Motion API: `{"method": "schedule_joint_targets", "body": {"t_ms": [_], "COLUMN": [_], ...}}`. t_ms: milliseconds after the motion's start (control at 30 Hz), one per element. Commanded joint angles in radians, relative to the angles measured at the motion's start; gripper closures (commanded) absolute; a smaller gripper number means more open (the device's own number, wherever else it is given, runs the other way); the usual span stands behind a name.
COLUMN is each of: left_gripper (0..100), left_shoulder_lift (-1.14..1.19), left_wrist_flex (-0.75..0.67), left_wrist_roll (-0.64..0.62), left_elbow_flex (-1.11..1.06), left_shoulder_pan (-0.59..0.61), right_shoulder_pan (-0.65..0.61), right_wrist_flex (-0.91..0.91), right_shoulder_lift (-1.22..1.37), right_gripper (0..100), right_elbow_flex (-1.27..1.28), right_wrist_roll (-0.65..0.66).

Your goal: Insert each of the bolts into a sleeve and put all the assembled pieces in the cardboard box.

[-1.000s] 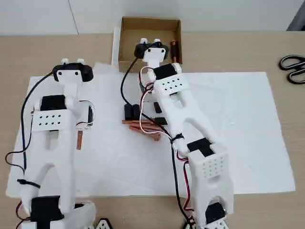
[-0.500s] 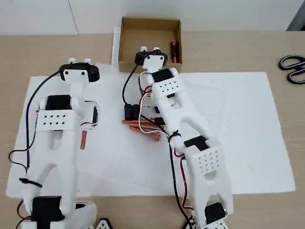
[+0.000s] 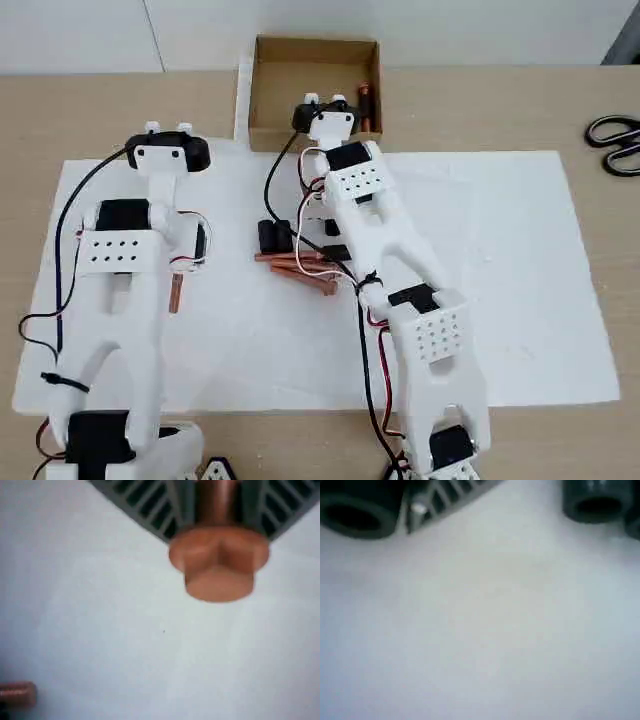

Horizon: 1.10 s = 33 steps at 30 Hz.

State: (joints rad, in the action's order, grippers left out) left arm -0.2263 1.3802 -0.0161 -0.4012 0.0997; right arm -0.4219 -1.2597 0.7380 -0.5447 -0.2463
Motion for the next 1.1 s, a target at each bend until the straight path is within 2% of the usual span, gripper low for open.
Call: {"method": "schedule_joint_targets", "body": {"t_ms": [0,267,433,733,933,1067], "left_gripper": [100,100,100,100,100,100], "left_shoulder_lift": [-0.044,-0.044,-0.044,-0.044,-0.044,-0.046], "left_wrist_flex": [-0.02,-0.02,-0.018,-0.018,-0.018,-0.018], "left_wrist_roll": [0.005,0.005,0.005,0.005,0.005,0.005], "left_elbow_flex": [0.048,0.048,0.048,0.048,0.048,0.048], "left_shoulder_pan": [-0.005,-0.008,-0.006,-0.008,-0.009,-0.009], "right_shoulder_pan": [-0.01,-0.001,0.018,0.054,0.071,0.099], "right_wrist_flex": [-0.036,-0.081,-0.084,-0.131,-0.277,-0.311], "right_shoulder_lift": [-0.002,-0.005,-0.007,-0.012,-0.124,-0.2], "right_gripper": [84.2,85.7,99.4,98.9,98.9,98.9], "right_elbow_flex": [-0.026,-0.026,-0.026,-0.061,-0.176,-0.181], "right_wrist_roll": [-0.002,0.031,0.031,0.071,0.089,0.106]}}
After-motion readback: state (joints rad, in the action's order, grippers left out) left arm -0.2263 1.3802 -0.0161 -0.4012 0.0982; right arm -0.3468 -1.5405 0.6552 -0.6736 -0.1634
